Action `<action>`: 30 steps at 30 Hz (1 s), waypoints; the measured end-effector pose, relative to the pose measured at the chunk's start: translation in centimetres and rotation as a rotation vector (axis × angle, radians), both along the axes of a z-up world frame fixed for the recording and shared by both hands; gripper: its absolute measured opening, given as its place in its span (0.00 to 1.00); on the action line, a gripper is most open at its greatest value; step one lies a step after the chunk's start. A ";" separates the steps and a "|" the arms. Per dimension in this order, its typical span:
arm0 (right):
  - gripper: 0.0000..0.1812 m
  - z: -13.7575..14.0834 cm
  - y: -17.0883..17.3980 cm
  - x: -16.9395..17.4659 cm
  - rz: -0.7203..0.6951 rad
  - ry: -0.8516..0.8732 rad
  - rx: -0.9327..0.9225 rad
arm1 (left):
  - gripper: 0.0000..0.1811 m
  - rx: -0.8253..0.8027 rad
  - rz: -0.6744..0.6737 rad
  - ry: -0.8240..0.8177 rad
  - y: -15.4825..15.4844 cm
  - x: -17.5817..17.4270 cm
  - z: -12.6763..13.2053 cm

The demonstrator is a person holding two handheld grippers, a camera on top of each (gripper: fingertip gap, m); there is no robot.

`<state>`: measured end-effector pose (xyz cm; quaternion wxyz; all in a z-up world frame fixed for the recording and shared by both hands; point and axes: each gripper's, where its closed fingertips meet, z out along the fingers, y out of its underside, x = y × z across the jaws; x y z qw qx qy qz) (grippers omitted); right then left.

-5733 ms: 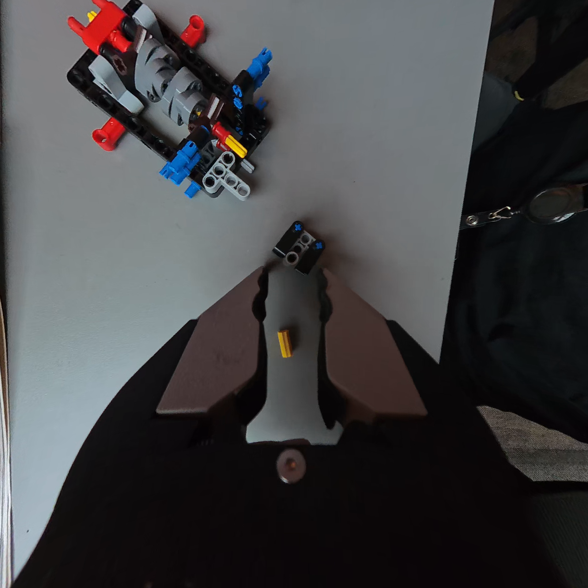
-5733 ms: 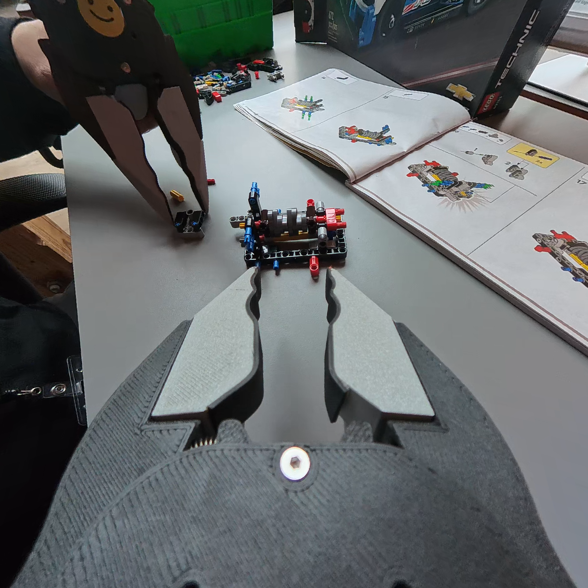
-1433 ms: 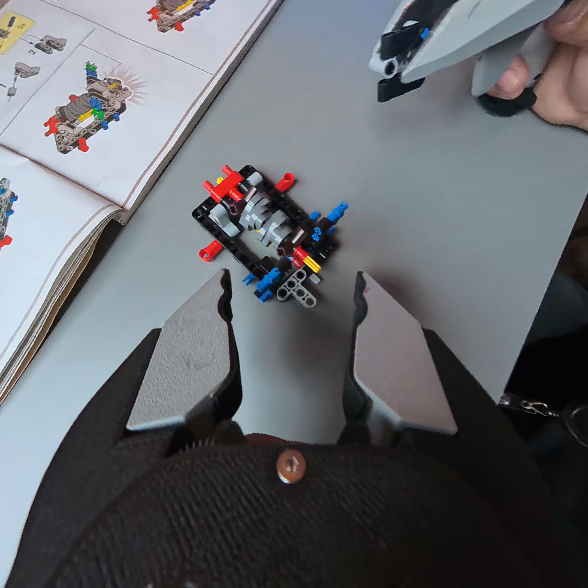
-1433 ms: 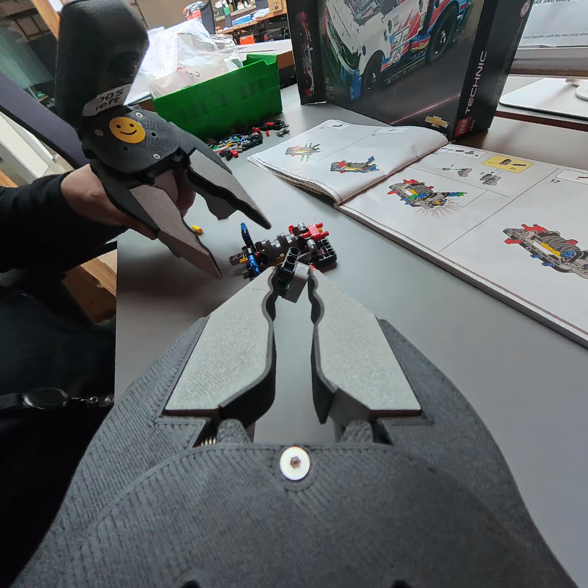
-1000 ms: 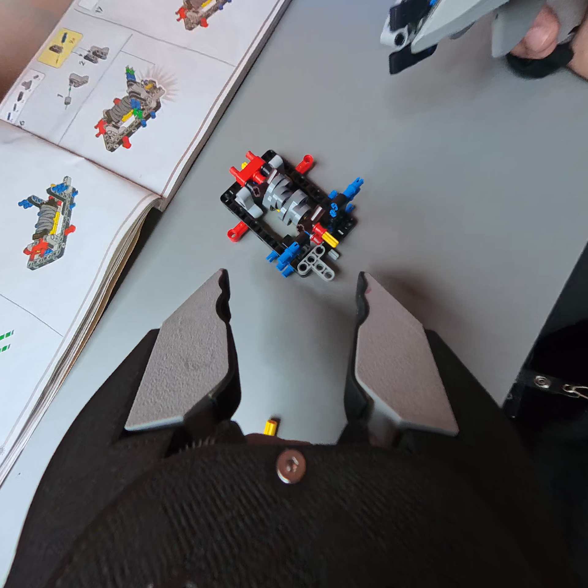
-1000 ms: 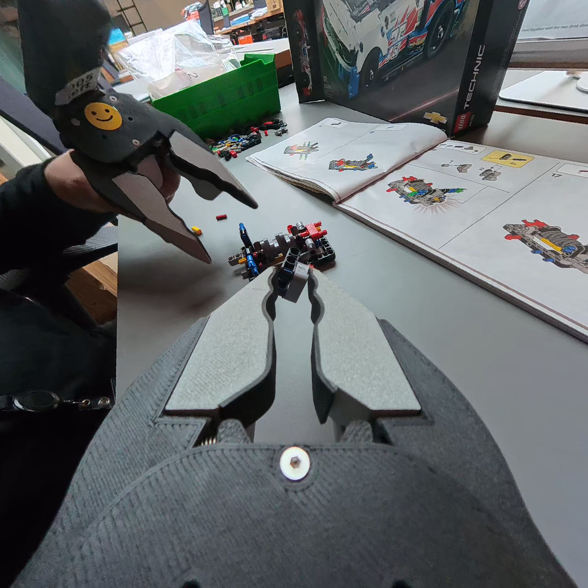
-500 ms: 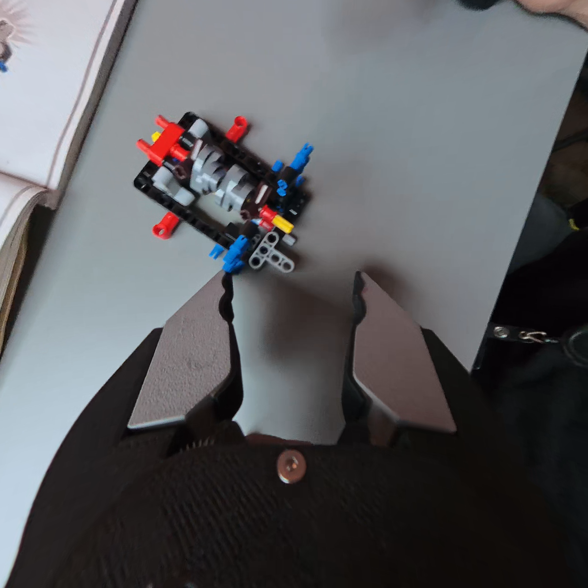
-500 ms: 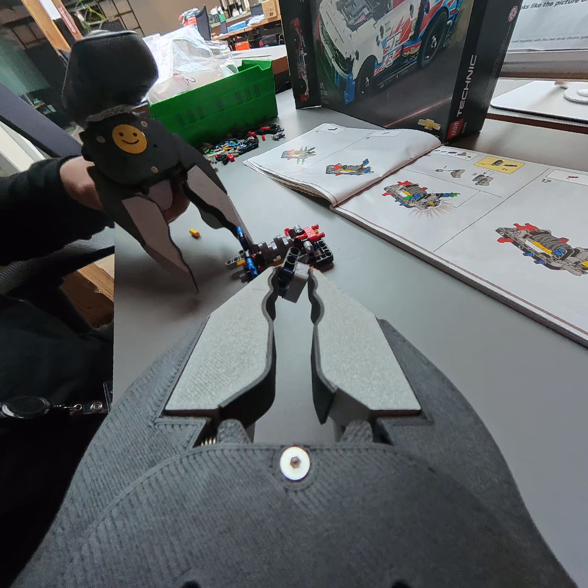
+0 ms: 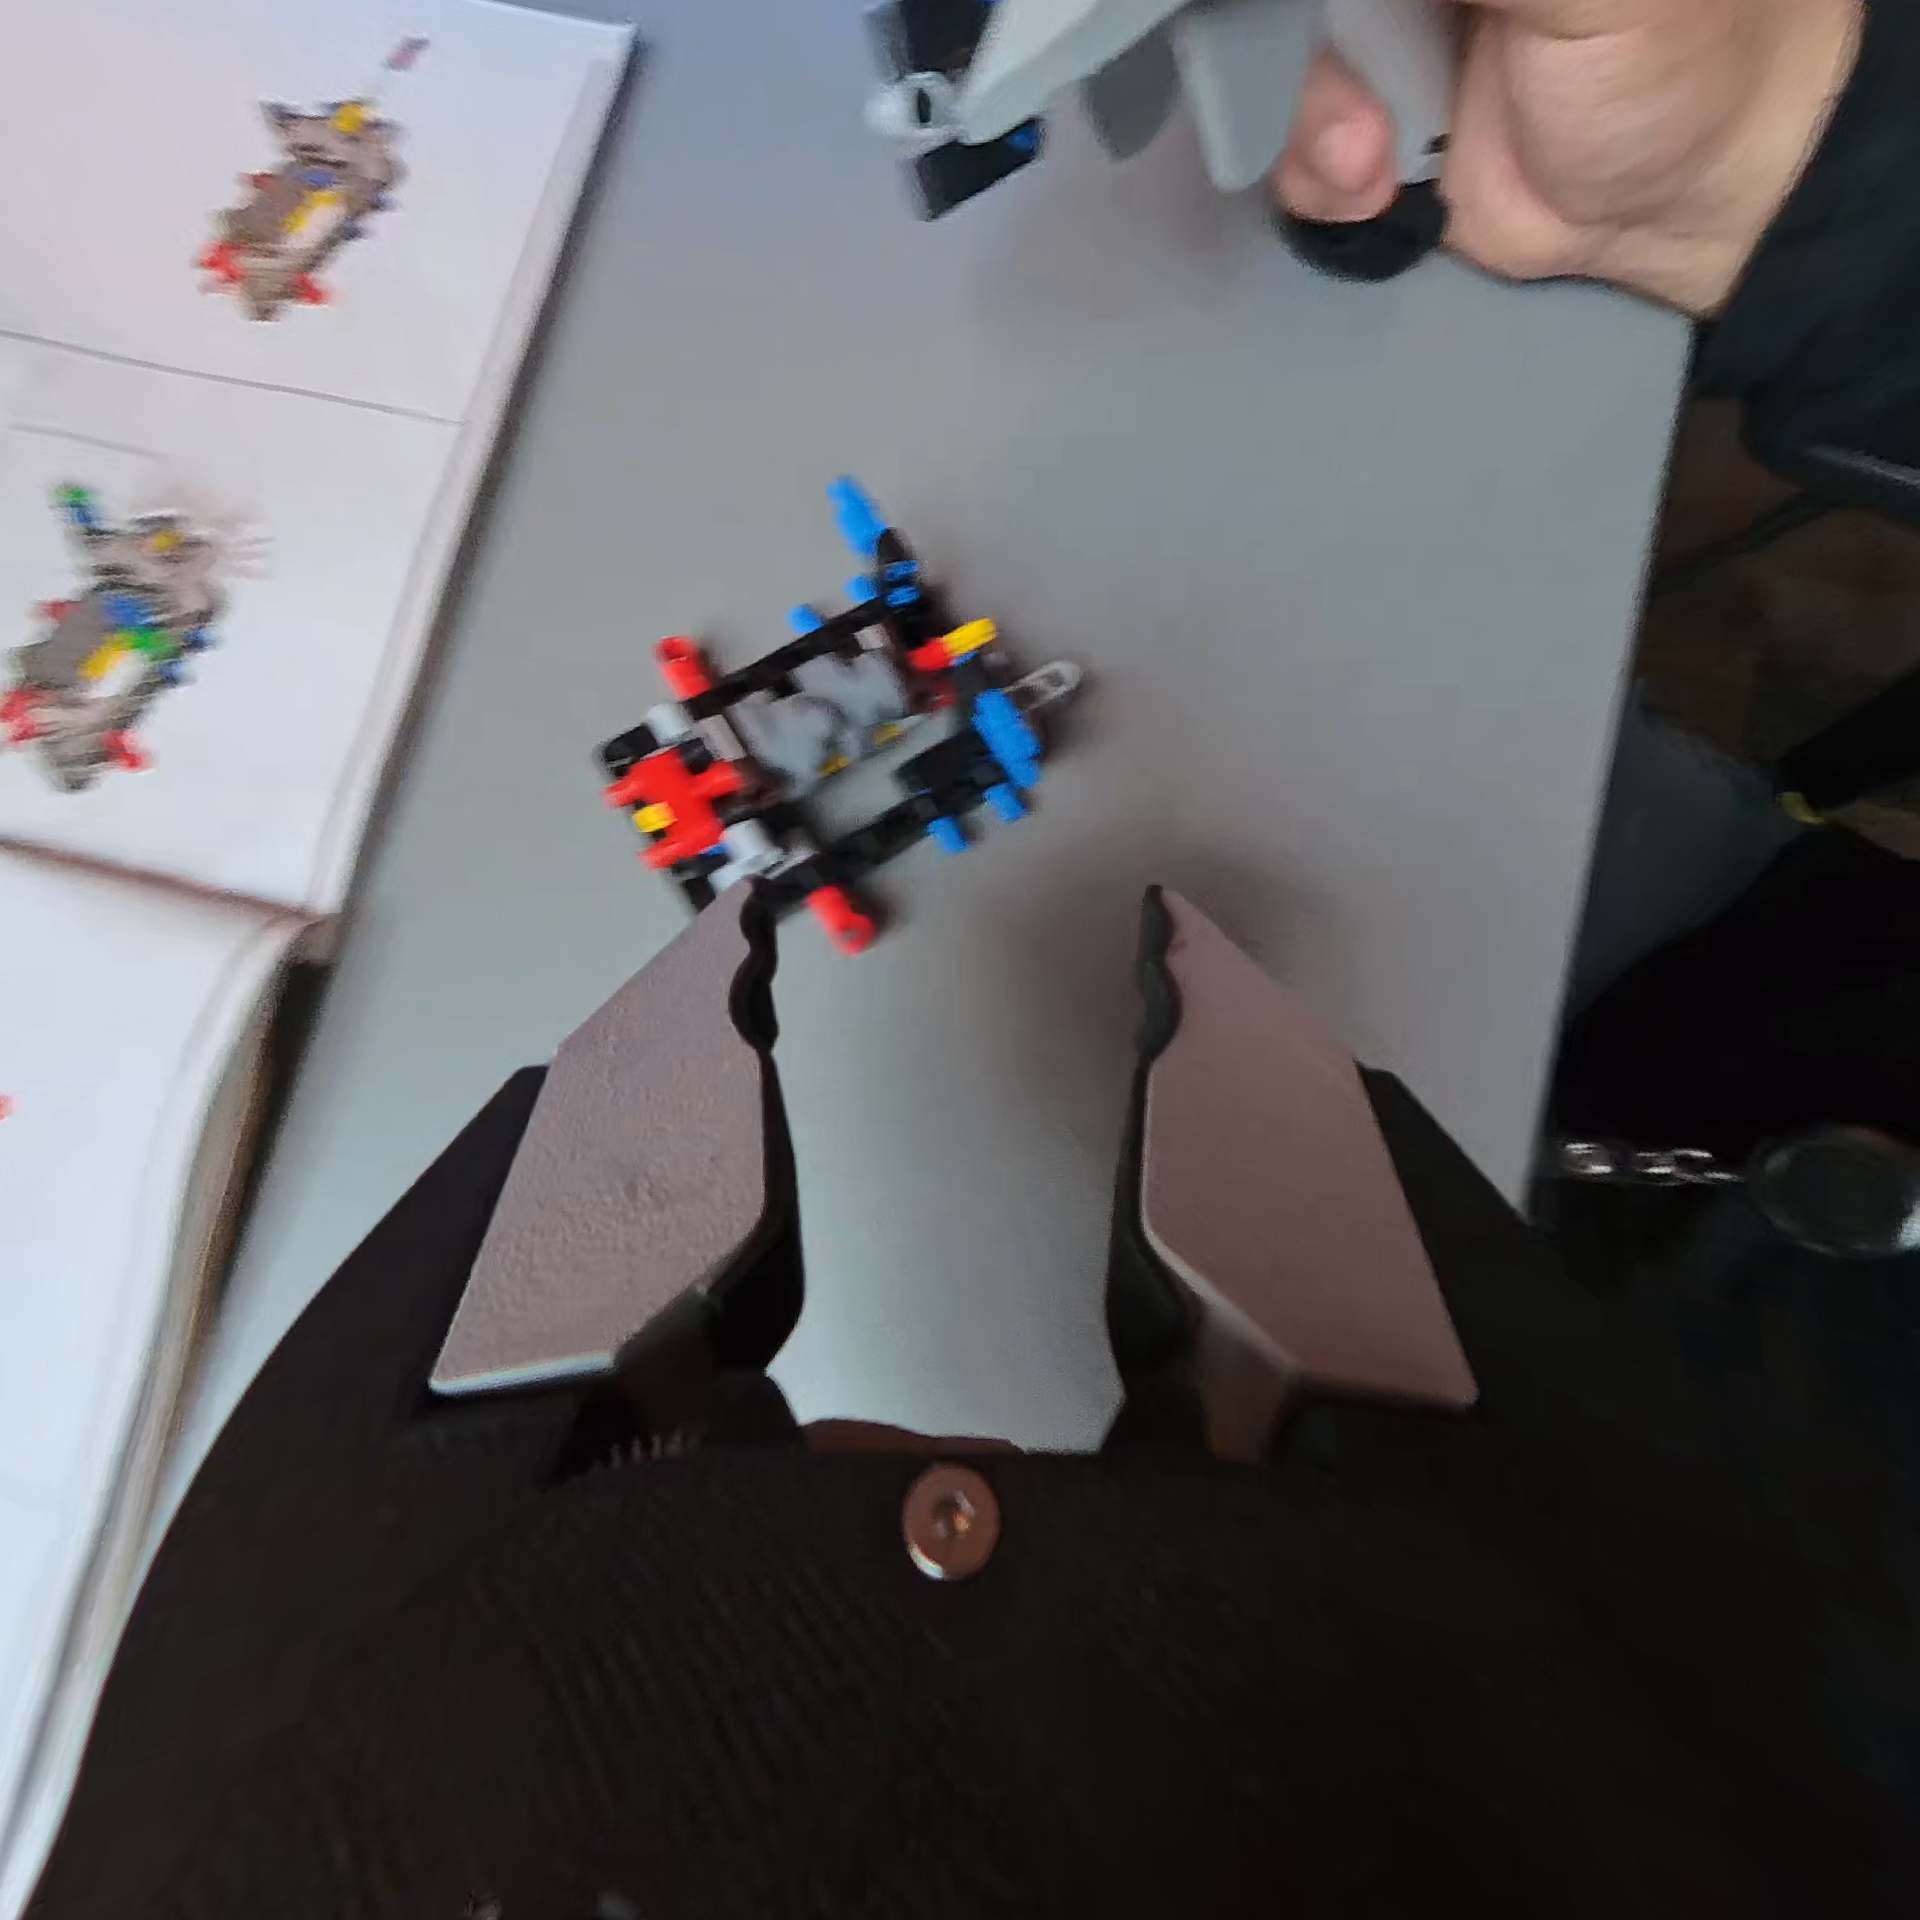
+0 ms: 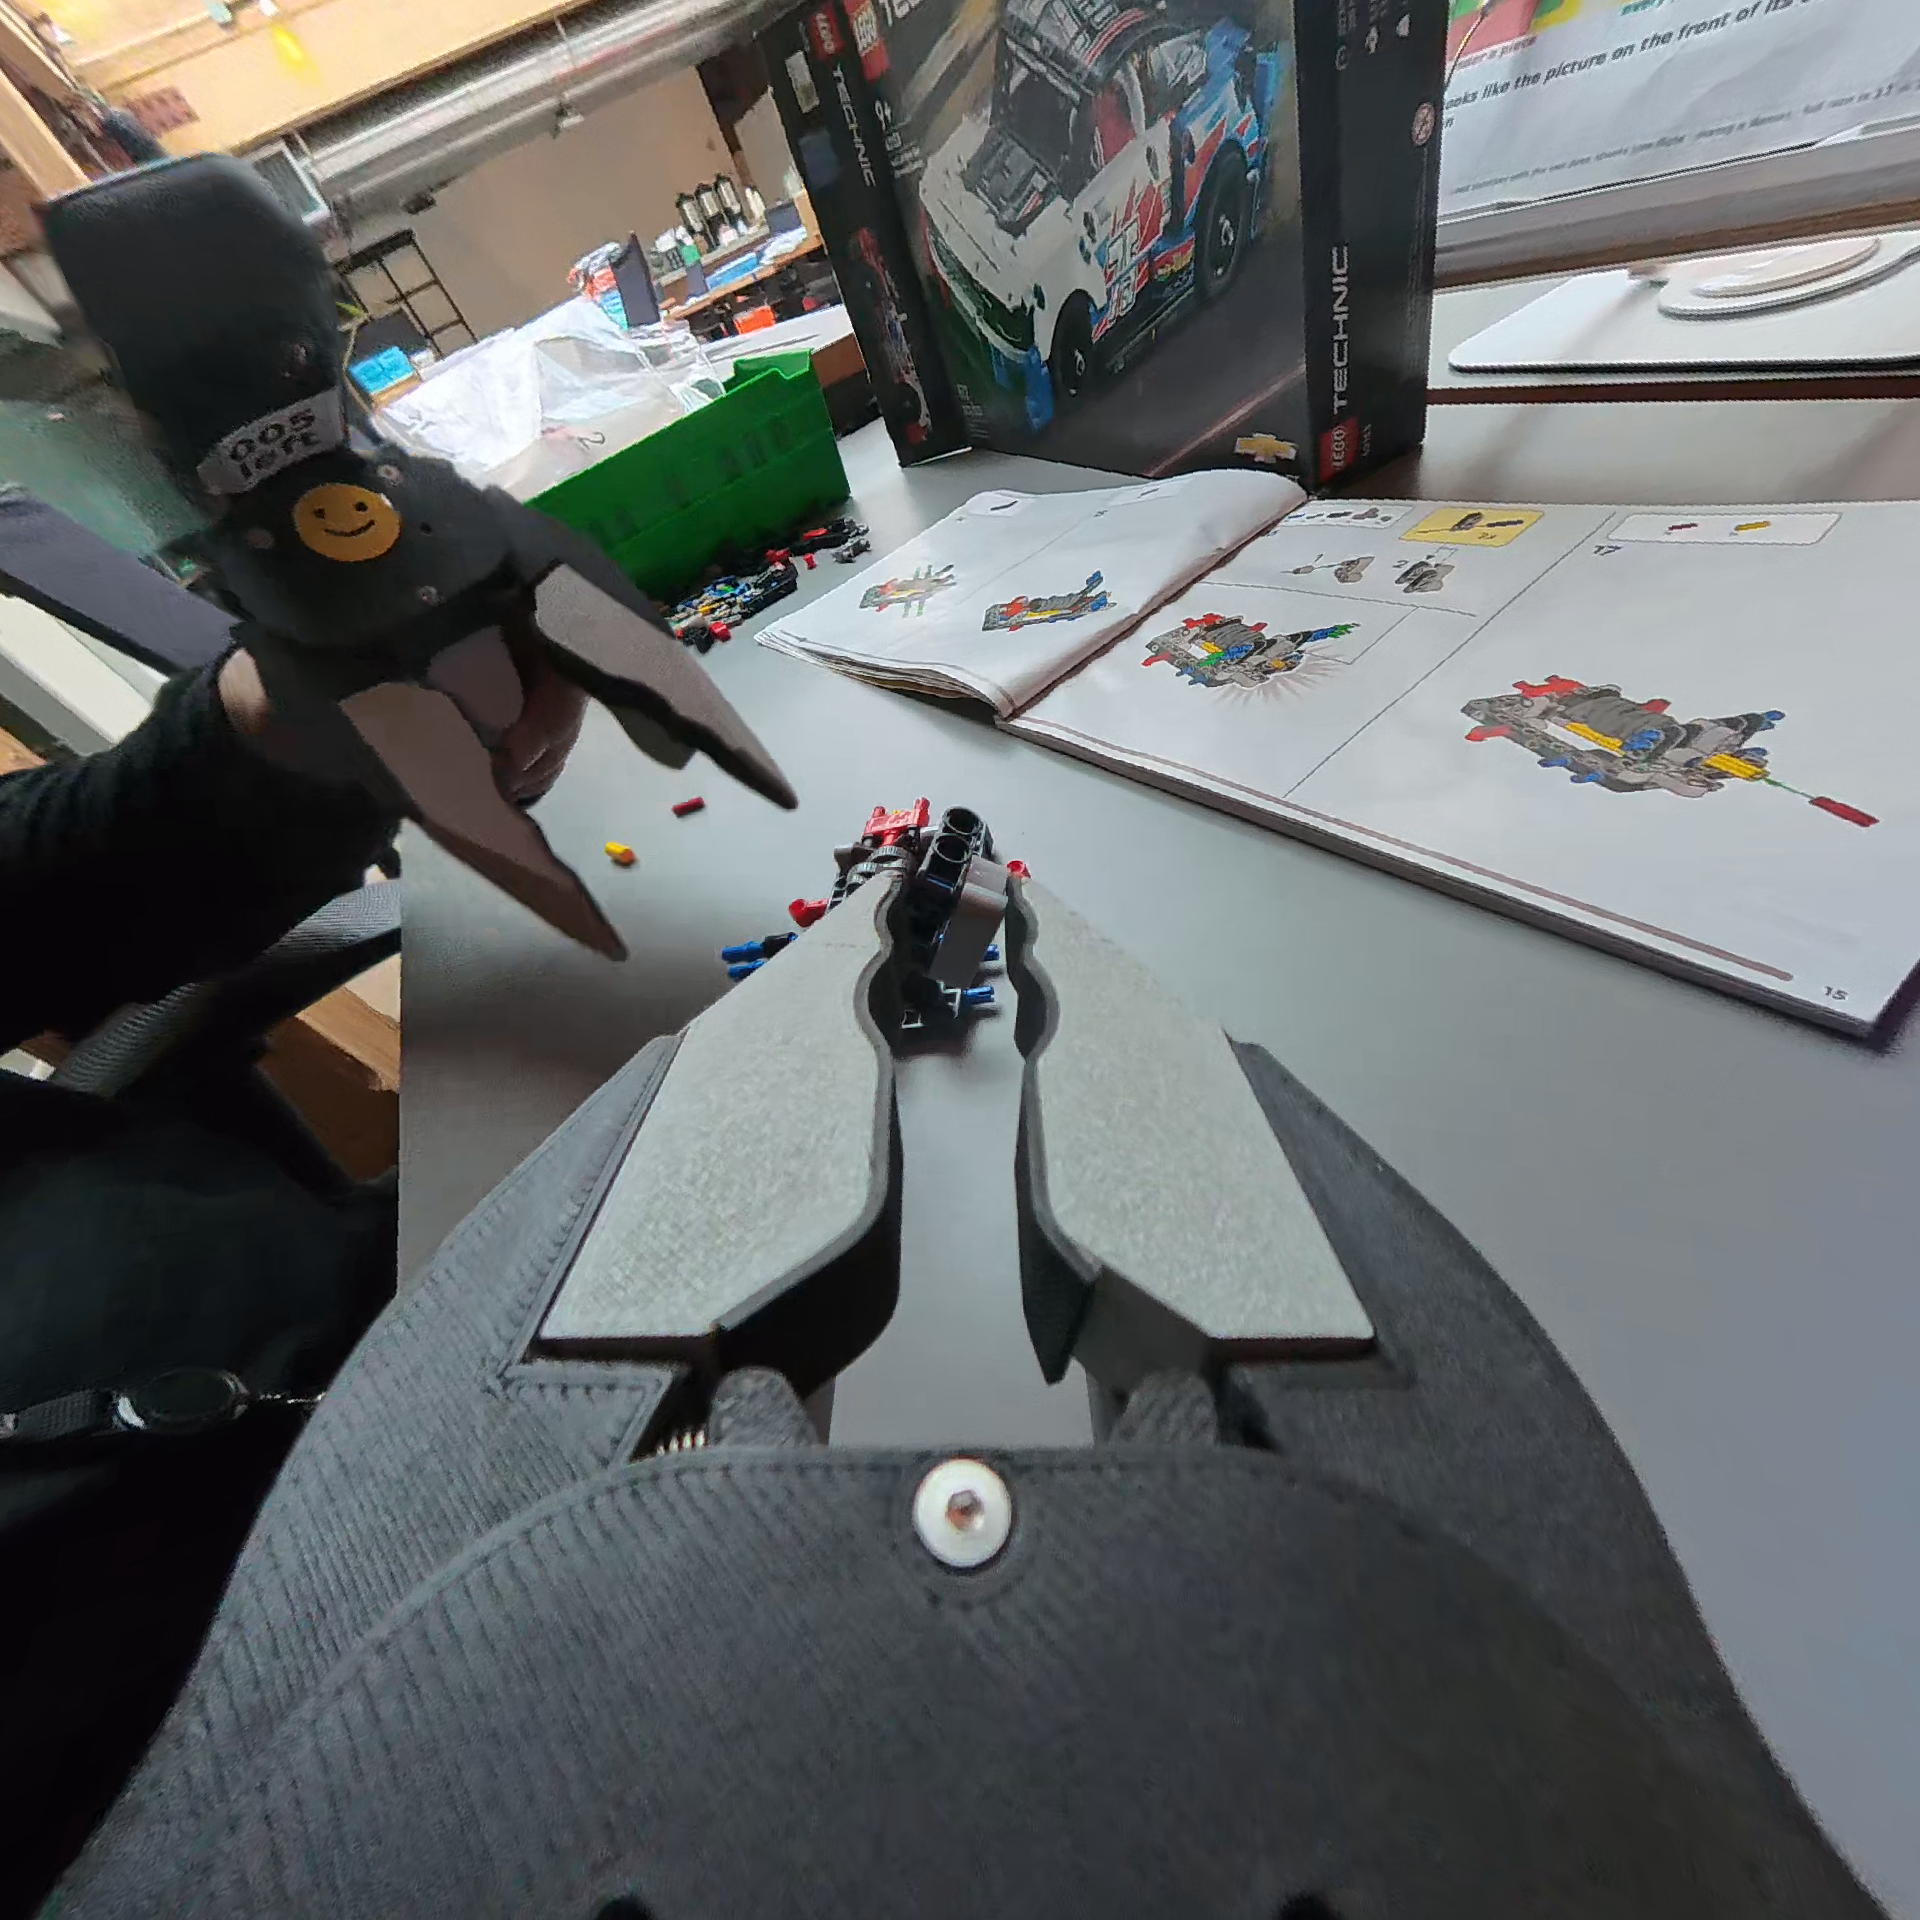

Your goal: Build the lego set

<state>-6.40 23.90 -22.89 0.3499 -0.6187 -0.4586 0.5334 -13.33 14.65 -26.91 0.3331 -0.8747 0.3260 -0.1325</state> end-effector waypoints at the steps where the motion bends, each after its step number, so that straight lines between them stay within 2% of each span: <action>1: 0.08 0.0 0.1 0.0 -0.002 0.002 -0.004 | 0.38 0.015 0.023 0.022 0.6 -1.3 0.2; 4: 0.08 0.0 0.0 0.0 0.001 0.001 -0.007 | 0.41 0.026 0.019 -0.002 2.5 -3.5 0.0; 7: 0.08 -0.1 0.0 -0.1 0.002 -0.005 -0.002 | 0.44 -0.042 -0.095 -0.053 2.7 -3.5 -0.9; 10: 0.08 -0.1 -0.1 -0.1 0.005 -0.006 0.000 | 0.45 -0.030 -0.241 -0.010 3.0 -3.6 -1.3; 12: 0.08 -0.1 -0.1 -0.1 0.008 -0.005 -0.002 | 0.45 -0.022 -0.287 0.059 3.6 -4.2 -1.6; 14: 0.08 0.0 -0.1 -0.1 0.008 -0.002 -0.003 | 0.41 -0.062 -0.294 0.069 3.6 -4.2 -1.8; 17: 0.08 0.0 -0.1 0.0 0.010 0.000 -0.002 | 0.39 -0.137 -0.307 0.077 2.3 -3.8 -2.8; 20: 0.08 0.0 -0.2 -0.1 0.013 -0.001 -0.002 | 0.39 -0.109 -0.342 0.100 1.1 -3.1 -3.7; 22: 0.08 0.0 -0.2 -0.1 0.014 -0.003 -0.001 | 0.42 -0.098 -0.366 0.075 0.5 -1.8 -3.8; 26: 0.08 -0.1 -0.2 -0.1 0.012 -0.007 0.006 | 0.39 -0.132 -0.457 0.045 -1.7 0.4 -3.5; 28: 0.08 -0.1 -0.3 0.0 0.010 -0.010 0.010 | 0.39 -0.130 -0.482 0.082 -2.8 -0.1 -2.9; 30: 0.08 -0.5 0.0 0.2 -0.006 -0.037 0.032 | 0.34 -0.087 -0.422 0.103 -2.8 -2.3 -1.5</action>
